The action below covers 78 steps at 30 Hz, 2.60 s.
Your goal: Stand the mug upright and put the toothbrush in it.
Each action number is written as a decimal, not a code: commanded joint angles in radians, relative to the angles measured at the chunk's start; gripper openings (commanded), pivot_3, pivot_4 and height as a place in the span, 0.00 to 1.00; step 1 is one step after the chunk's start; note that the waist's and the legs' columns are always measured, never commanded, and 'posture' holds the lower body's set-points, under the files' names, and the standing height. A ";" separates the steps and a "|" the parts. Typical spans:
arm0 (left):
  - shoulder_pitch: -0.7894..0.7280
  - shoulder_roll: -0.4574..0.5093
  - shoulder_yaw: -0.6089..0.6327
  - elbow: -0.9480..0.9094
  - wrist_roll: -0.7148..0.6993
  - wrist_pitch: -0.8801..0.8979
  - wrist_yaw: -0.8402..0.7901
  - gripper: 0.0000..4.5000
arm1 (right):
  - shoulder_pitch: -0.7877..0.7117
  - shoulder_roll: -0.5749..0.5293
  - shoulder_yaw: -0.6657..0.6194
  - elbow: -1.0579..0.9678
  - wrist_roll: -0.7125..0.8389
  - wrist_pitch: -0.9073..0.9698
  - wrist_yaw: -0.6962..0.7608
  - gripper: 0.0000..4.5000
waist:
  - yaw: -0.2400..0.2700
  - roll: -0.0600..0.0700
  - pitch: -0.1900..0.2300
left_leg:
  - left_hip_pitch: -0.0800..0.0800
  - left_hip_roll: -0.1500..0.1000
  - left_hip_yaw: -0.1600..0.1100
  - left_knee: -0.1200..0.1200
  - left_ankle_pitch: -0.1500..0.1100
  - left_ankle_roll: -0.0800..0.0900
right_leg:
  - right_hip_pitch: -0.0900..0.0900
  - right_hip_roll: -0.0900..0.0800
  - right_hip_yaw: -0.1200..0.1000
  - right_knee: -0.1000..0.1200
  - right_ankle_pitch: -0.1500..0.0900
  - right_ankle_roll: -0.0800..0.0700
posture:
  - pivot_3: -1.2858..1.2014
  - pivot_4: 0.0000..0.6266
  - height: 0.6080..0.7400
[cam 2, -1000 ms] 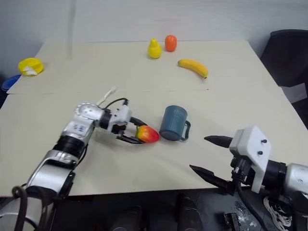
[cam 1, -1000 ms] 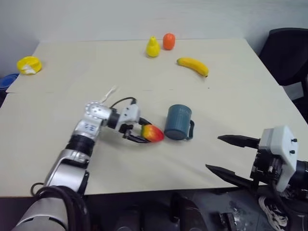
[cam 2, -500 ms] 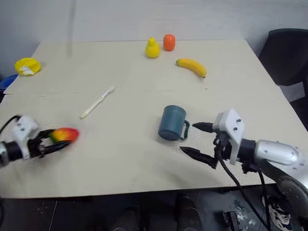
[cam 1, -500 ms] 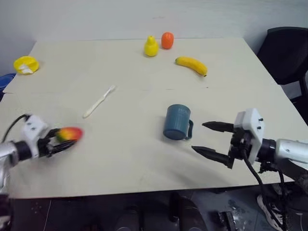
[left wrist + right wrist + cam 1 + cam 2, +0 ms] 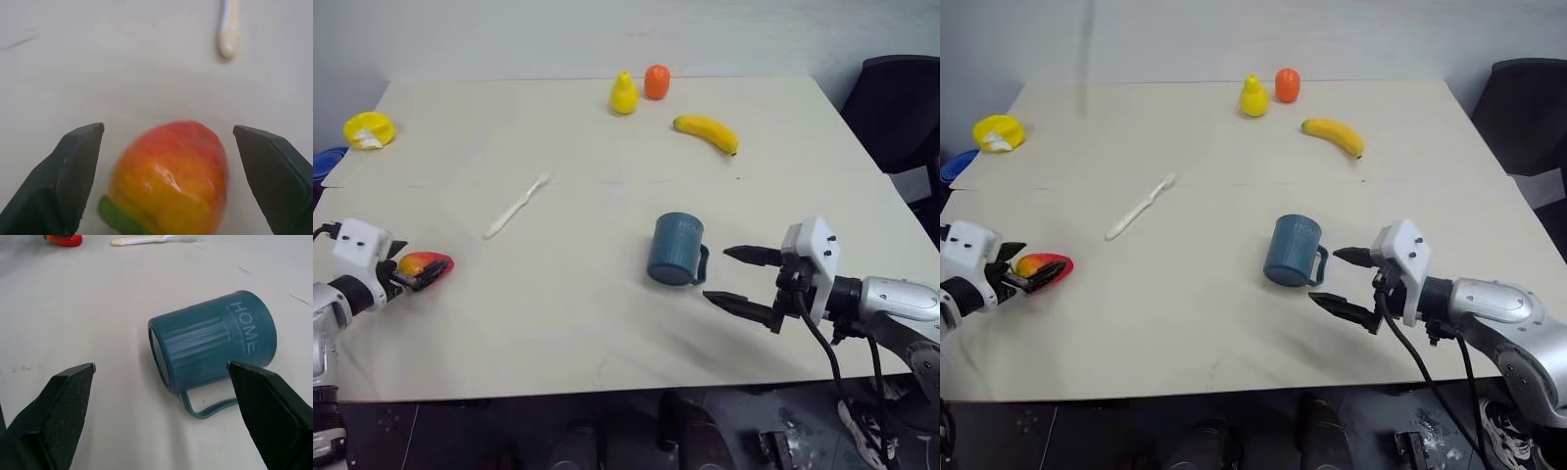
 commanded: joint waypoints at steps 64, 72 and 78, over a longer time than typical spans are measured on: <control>-0.422 0.029 -0.463 -0.296 -0.282 0.122 -0.614 1.00 | -0.472 0.600 0.374 0.511 -0.655 -0.395 -0.618 0.00 | -0.049 -0.003 -0.005 | 0.000 -0.002 0.002 -0.002 0.008 -0.009 | -0.009 0.005 0.005 0.015 -0.004 -0.012 | 0.52 0.24 1.00; -0.429 0.031 -0.426 -0.284 -0.278 0.149 -0.556 1.00 | -0.355 0.702 0.403 0.800 -0.867 -0.896 -0.692 0.00 | -0.051 -0.003 -0.005 | 0.000 -0.001 0.001 -0.003 0.008 -0.009 | -0.009 0.003 0.004 0.014 -0.004 -0.012 | 0.52 0.24 1.00; -0.458 0.036 -0.446 -0.271 -0.270 0.150 -0.570 1.00 | -0.221 0.694 0.399 0.792 -0.899 -0.954 -0.658 0.00 | -0.050 -0.003 -0.005 | 0.002 0.002 0.000 -0.003 0.009 -0.012 | -0.008 0.004 0.004 0.015 -0.005 -0.013 | 0.52 0.24 1.00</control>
